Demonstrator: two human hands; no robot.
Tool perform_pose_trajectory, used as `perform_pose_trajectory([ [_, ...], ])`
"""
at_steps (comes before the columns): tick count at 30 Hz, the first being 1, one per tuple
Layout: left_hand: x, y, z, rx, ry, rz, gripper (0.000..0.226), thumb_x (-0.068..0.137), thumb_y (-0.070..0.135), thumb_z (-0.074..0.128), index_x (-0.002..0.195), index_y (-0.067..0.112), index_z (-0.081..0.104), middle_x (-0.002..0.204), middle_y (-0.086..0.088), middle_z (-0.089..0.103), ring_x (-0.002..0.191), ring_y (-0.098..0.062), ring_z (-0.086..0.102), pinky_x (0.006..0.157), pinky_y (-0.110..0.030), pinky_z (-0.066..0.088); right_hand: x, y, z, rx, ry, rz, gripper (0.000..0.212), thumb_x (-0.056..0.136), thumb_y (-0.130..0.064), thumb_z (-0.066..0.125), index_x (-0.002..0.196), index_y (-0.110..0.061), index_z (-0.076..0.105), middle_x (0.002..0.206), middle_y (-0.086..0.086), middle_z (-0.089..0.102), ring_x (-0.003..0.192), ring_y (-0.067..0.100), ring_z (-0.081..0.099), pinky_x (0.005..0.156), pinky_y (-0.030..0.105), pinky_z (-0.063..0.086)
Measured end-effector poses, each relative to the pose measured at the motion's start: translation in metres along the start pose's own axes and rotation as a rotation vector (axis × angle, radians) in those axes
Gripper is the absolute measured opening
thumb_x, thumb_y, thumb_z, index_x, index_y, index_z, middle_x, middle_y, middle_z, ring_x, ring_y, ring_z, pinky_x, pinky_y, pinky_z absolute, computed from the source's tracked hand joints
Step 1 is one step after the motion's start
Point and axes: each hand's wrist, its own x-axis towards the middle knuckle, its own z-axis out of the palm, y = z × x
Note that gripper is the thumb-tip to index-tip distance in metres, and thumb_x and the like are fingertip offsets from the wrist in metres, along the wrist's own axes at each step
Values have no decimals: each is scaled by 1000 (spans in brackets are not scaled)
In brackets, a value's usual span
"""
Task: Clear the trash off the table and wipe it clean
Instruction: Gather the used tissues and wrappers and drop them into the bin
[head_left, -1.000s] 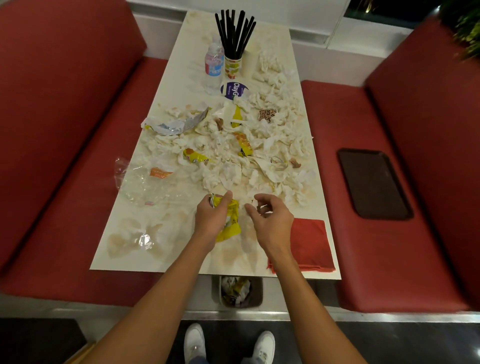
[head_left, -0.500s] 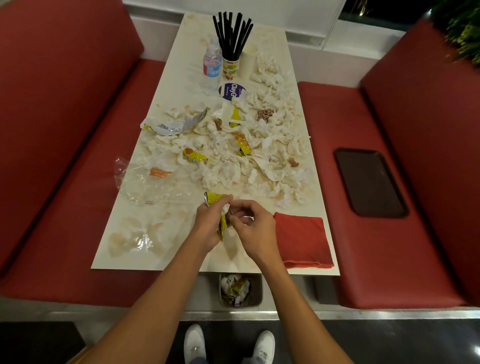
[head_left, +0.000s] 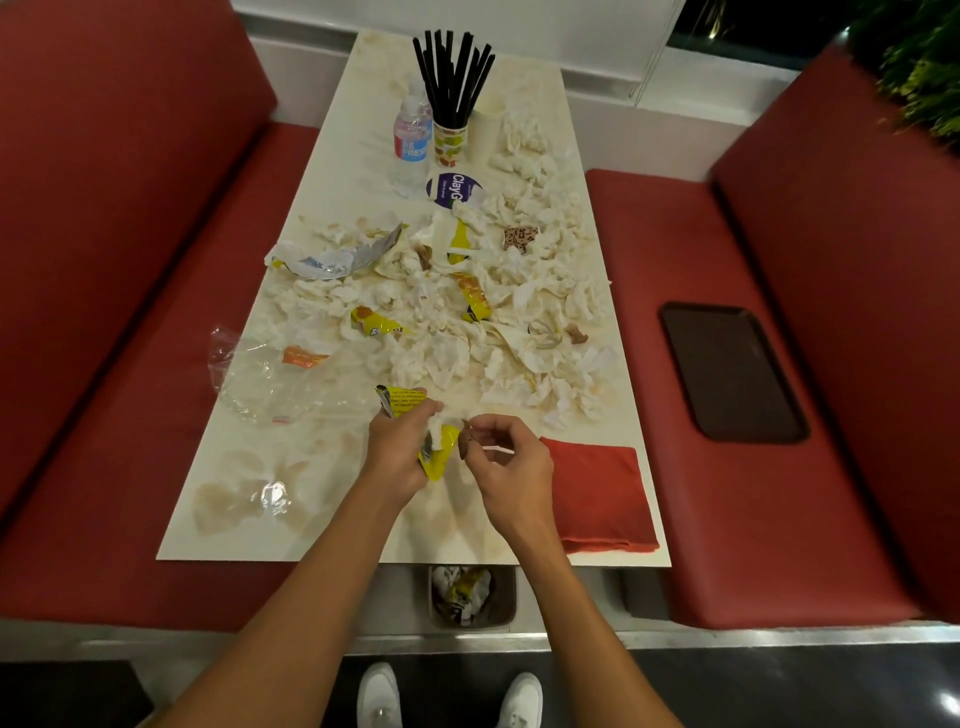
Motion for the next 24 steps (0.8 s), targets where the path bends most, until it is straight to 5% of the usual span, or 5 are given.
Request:
perform_pose_trajectory([
  [3, 3, 0, 4, 11, -58, -35, 32, 90, -10, 68, 115, 9, 67, 92, -10, 69, 74, -22, 68, 59, -30, 57, 8, 5, -1, 41, 8, 49, 21, 89, 0, 74, 104, -15, 74, 97, 1, 77, 95, 13, 73, 80, 26, 60],
  [13, 21, -1, 1, 45, -101, -115, 24, 104, -4, 49, 113, 10, 66, 101, -20, 73, 83, -26, 76, 52, -33, 58, 46, 11, -11, 27, 66, 133, 24, 92, -3, 67, 102, -21, 81, 97, 4, 78, 91, 16, 74, 80, 23, 58],
  [18, 28, 0, 4, 78, -45, -103, 19, 103, -1, 50, 104, 8, 67, 70, -13, 72, 54, -22, 67, 49, -31, 53, 79, 3, -18, 108, 217, 220, 34, 96, 0, 51, 87, -14, 80, 80, 8, 75, 76, 16, 68, 73, 25, 53],
  [24, 34, 4, 7, 220, -11, -68, 17, 93, 2, 53, 96, 5, 70, 78, -16, 59, 50, -22, 58, 53, -28, 48, 121, -2, -22, -2, 294, 195, 38, 94, -8, 40, 77, -14, 73, 78, 2, 67, 75, 17, 59, 72, 34, 49],
])
